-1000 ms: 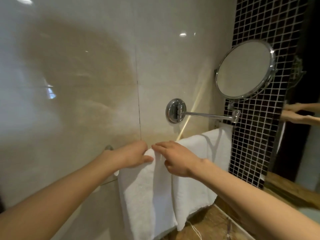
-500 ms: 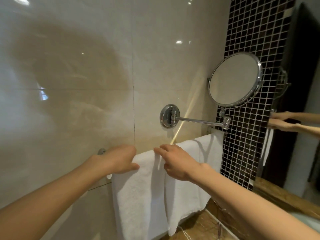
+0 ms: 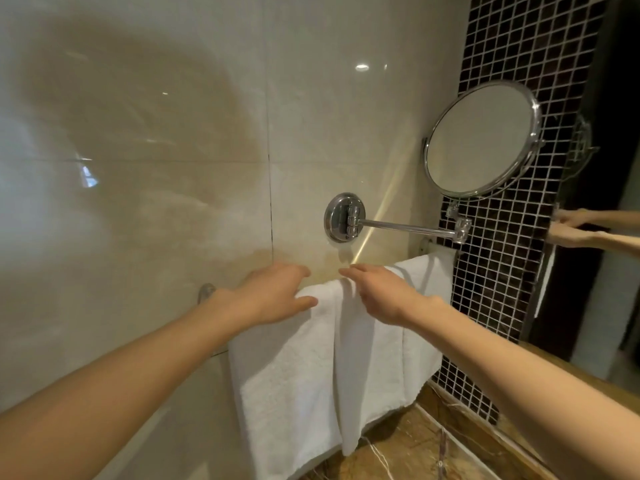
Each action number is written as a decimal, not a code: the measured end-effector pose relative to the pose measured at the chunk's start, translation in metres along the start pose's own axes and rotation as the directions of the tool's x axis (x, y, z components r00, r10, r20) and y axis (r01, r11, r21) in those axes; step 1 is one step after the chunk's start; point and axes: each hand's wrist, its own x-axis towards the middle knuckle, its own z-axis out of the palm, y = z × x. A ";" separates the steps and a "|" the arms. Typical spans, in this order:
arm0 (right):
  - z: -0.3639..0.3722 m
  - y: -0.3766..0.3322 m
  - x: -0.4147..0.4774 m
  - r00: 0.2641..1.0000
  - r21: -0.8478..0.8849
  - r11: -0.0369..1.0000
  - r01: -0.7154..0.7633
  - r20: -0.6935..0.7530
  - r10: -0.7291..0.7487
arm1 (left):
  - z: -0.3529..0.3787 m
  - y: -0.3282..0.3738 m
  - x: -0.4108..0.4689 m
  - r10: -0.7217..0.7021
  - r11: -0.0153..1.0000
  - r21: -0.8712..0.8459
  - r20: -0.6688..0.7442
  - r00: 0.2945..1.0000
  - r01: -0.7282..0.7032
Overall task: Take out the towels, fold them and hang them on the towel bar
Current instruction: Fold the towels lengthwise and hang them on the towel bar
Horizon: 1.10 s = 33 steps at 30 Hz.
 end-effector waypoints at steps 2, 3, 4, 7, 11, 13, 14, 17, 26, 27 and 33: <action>0.000 0.011 0.002 0.999 -0.022 0.999 -0.034 0.009 0.034 | 0.007 0.014 0.012 0.046 0.999 0.018 -0.024 0.999 -0.045; 0.000 0.015 0.002 0.999 -0.029 0.998 -0.048 0.018 0.048 | 0.010 0.022 0.019 0.056 0.998 0.032 -0.032 0.998 -0.055; -0.001 0.019 0.003 0.998 -0.026 0.998 -0.062 0.030 0.063 | 0.013 0.029 0.025 0.055 0.997 0.050 -0.028 0.998 -0.054; -0.001 0.027 0.004 0.995 0.006 0.997 -0.078 0.056 0.078 | 0.019 0.044 0.041 0.036 0.997 0.074 -0.021 0.999 -0.034; 0.000 0.030 0.008 0.997 0.030 0.998 -0.049 0.053 0.048 | 0.023 0.044 0.056 0.011 0.998 0.064 -0.036 0.999 -0.009; 0.000 0.031 0.011 0.997 0.043 0.998 -0.039 0.065 0.036 | 0.024 0.041 0.059 -0.012 1.000 0.009 0.002 1.000 0.012; 0.000 0.032 0.012 0.997 0.049 0.998 -0.034 0.069 0.030 | 0.023 0.039 0.061 -0.016 1.000 -0.026 0.023 1.000 0.017; 0.000 0.033 0.015 0.998 0.048 0.999 -0.013 0.067 0.010 | 0.021 0.035 0.062 -0.011 0.996 -0.086 0.058 0.998 0.016; 0.001 0.023 0.003 0.999 0.057 0.998 -0.032 0.040 0.030 | 0.022 0.023 0.040 0.029 0.996 0.082 0.016 0.999 -0.031; 0.002 0.019 -0.001 1.000 0.076 0.997 0.008 0.013 -0.009 | 0.020 0.017 0.035 0.019 0.994 0.106 0.007 1.000 -0.020; 0.005 -0.007 0.005 0.989 0.109 0.984 0.141 -0.051 -0.136 | 0.002 -0.012 0.011 -0.062 0.992 0.115 0.078 0.995 0.053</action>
